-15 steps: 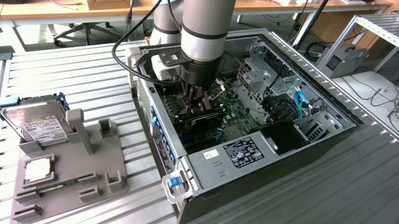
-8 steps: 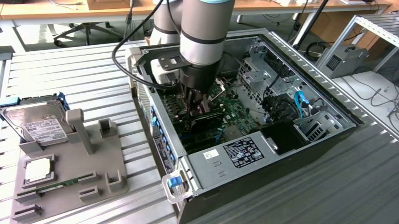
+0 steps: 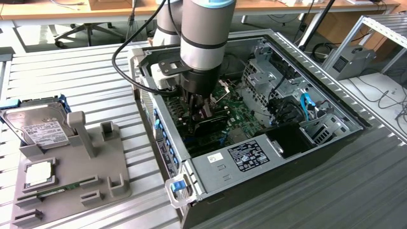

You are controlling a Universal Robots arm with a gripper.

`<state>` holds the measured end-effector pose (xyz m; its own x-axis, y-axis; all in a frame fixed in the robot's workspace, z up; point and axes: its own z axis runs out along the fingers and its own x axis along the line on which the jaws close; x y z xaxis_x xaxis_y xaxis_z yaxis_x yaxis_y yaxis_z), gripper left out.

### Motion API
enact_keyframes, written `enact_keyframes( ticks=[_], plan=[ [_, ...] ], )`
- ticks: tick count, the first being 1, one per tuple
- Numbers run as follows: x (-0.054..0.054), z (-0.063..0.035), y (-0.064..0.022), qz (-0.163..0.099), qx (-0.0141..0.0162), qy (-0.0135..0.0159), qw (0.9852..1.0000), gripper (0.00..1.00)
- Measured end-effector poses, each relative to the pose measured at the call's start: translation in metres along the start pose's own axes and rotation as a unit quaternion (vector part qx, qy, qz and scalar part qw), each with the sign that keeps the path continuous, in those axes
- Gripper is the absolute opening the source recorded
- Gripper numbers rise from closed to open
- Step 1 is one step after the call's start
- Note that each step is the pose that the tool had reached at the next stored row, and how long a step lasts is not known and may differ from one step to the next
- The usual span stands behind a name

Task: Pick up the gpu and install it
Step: 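Press down on the gpu until it lock into place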

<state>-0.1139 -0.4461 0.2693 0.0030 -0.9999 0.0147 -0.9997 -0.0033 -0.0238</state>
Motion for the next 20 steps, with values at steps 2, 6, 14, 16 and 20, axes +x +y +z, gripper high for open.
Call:
enact_keyframes(
  ticks=[2, 6, 14, 16, 20],
  plan=[
    [0.0, 0.0017, 0.0014, 0.0, 0.0, 0.0002, 1.0, 0.11],
    [0.0, -0.0028, 0.0014, 0.0, 0.0072, -0.0015, 1.0, 0.11],
    [-0.001, -0.0289, -0.0116, 0.0, 0.0169, -0.0002, 0.9999, 0.11],
    [-0.001, -0.0287, -0.0201, 0.0, 0.0169, -0.0003, 0.9999, 0.11],
    [-0.001, -0.0284, -0.0322, 0.0, 0.0169, -0.0003, 0.9999, 0.11]
  ],
)
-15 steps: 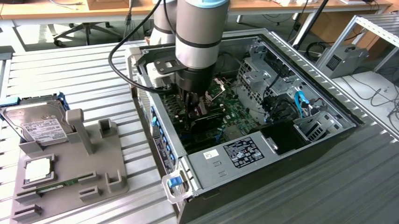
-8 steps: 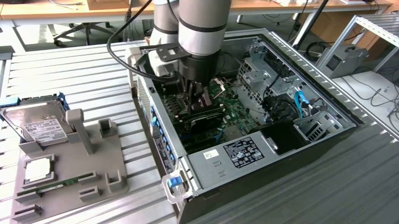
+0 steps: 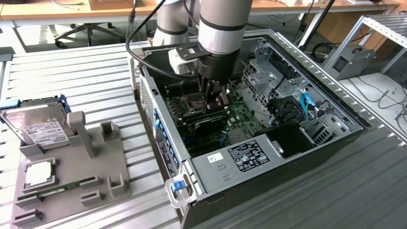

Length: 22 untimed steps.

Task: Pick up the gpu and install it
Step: 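Press down on the gpu until it lock into place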

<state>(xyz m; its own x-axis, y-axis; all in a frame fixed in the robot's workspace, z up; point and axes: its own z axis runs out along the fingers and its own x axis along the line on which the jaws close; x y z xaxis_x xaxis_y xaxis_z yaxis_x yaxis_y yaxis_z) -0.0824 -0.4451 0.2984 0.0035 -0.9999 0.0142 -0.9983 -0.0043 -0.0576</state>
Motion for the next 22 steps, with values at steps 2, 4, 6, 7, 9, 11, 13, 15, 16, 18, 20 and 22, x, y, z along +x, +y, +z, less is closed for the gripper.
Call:
enact_keyframes(
  ticks=[2, 4, 6, 7, 9, 11, 13, 15, 16, 18, 20, 22],
  plan=[
    [0.0, 0.0, -0.0045, 0.0, 0.0, 0.0, 1.0, 0.11],
    [0.0, -0.0007, -0.008, 0.0, -0.0001, 0.0002, 1.0, 0.11],
    [0.0, -0.0034, -0.0083, 0.0, 0.0001, -0.0001, 1.0, 0.11],
    [0.0, -0.0057, -0.0085, 0.0, 0.0003, -0.0002, 1.0, 0.11],
    [0.0, -0.0094, -0.0087, 0.0, 0.0006, -0.0003, 1.0, 0.11],
    [0.0, -0.0115, -0.0089, 0.0, 0.0006, -0.0002, 1.0, 0.11],
    [0.0, -0.0123, -0.0089, 0.0, 0.0006, -0.0003, 1.0, 0.11],
    [0.0, -0.013, -0.009, 0.0, 0.0007, -0.0003, 1.0, 0.11],
    [0.0, -0.0135, -0.009, 0.0, 0.0008, -0.0002, 1.0, 0.11],
    [0.0, -0.0148, -0.0091, 0.0, 0.0012, -0.0002, 1.0, 0.11],
    [0.0, -0.0156, -0.0091, 0.0, 0.0014, -0.0002, 1.0, 0.11],
    [0.0, -0.0164, -0.0092, 0.0, 0.0016, -0.0002, 1.0, 0.11]
  ],
)
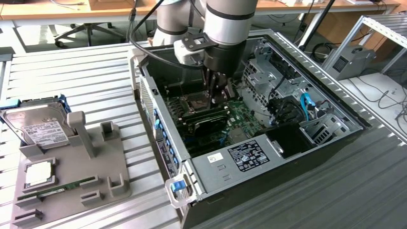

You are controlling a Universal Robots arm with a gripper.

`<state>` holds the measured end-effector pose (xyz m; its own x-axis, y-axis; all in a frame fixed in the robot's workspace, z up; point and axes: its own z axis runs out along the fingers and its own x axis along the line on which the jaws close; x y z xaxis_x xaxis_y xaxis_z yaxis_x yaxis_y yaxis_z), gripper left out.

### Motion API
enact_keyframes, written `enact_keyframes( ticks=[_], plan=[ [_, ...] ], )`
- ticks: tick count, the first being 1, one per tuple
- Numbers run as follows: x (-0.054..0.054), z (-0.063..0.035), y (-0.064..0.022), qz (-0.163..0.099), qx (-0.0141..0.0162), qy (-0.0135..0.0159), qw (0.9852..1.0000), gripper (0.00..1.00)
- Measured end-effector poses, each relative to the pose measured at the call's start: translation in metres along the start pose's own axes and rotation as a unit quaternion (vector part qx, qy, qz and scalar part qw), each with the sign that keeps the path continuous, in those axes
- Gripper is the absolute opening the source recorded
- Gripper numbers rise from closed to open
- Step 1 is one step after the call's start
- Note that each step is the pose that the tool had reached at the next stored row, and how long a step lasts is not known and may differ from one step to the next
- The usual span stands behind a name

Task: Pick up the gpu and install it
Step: 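Press down on the gpu until it lock into place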

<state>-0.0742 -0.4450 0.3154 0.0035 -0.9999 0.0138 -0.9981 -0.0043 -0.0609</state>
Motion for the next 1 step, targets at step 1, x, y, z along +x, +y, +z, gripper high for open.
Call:
enact_keyframes(
  ticks=[1],
  plan=[
    [0.0, -0.0004, 0.0, 0.0, 0.0001, 0.0, 1.0, 0.11]
  ],
)
